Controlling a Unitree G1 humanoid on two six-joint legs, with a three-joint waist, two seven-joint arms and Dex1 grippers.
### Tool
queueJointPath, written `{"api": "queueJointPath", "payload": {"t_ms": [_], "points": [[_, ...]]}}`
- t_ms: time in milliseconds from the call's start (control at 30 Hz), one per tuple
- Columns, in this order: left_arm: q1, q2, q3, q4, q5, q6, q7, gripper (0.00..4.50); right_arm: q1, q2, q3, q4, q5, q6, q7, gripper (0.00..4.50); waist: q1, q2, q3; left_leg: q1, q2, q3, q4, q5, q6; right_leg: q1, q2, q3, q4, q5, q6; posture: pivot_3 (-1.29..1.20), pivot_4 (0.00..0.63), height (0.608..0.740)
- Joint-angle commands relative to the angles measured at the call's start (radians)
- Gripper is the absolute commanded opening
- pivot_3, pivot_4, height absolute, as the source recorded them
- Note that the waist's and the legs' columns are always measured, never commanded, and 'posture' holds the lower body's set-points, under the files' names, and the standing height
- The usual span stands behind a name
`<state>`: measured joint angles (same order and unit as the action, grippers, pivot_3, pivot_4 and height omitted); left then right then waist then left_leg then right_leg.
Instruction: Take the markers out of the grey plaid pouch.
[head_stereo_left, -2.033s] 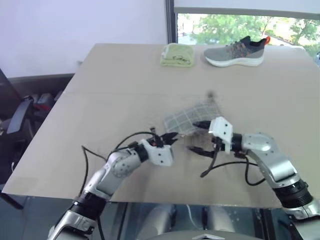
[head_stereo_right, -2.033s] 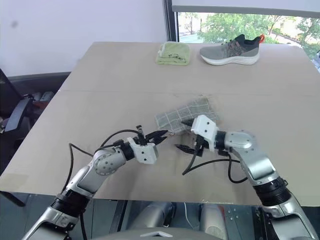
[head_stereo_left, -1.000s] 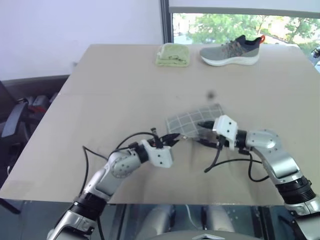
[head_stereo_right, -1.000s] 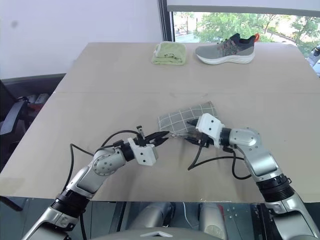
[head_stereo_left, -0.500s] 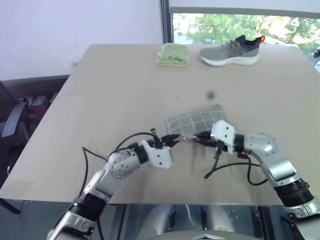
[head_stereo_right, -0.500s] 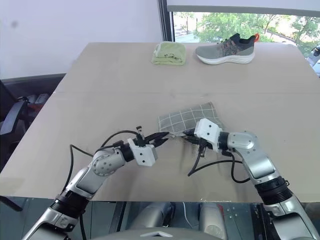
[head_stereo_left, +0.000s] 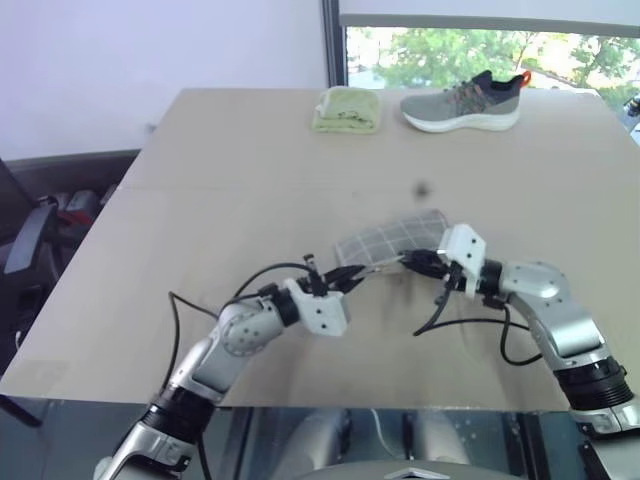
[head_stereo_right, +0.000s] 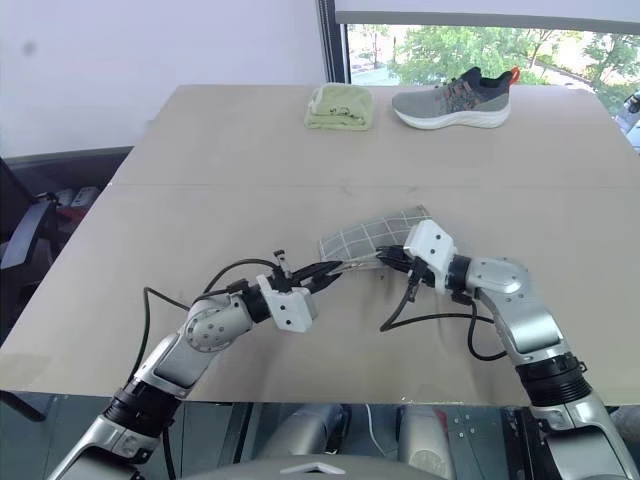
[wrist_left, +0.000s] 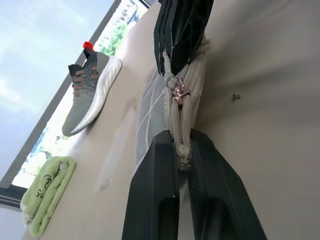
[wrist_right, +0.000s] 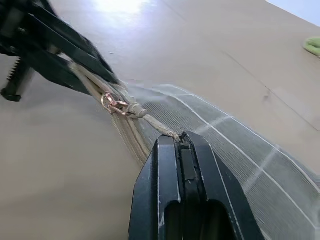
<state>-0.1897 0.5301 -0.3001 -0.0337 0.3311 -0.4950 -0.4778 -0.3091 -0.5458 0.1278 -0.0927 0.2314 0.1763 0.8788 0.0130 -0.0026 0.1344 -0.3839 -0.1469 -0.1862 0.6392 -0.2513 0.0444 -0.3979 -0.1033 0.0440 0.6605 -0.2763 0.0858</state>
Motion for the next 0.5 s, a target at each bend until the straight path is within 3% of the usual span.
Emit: {"api": "queueJointPath", "payload": {"t_ms": [33,300,500], "points": [[0.020,0.012,0.039,-0.032,-0.015,0.016,0.008,0.00,-0.007,-0.057,-0.168,0.055,0.017,0.003,-0.073,0.04,0.001,0.000,0.000,0.000,0.000,0.000,0.000,0.000,0.000,0.000,0.000,0.000,0.000,0.000,0.000,0.00,0.150,0.740],[0.027,-0.002,0.045,-0.041,-0.021,0.038,0.006,0.00,-0.001,-0.083,-0.233,0.117,-0.012,0.010,-0.154,0.04,-0.003,0.000,0.000,0.000,0.001,0.001,0.000,0.000,0.000,0.000,0.000,0.001,0.000,0.000,0.000,0.00,0.150,0.740],[0.026,-0.007,0.046,-0.044,-0.031,0.047,0.000,0.00,-0.074,-0.077,-0.349,0.269,-0.059,0.041,-0.411,0.04,-0.002,0.000,0.000,0.000,0.001,0.002,0.001,0.000,0.000,0.000,0.000,0.001,0.001,0.000,0.000,0.00,0.150,0.740]]}}
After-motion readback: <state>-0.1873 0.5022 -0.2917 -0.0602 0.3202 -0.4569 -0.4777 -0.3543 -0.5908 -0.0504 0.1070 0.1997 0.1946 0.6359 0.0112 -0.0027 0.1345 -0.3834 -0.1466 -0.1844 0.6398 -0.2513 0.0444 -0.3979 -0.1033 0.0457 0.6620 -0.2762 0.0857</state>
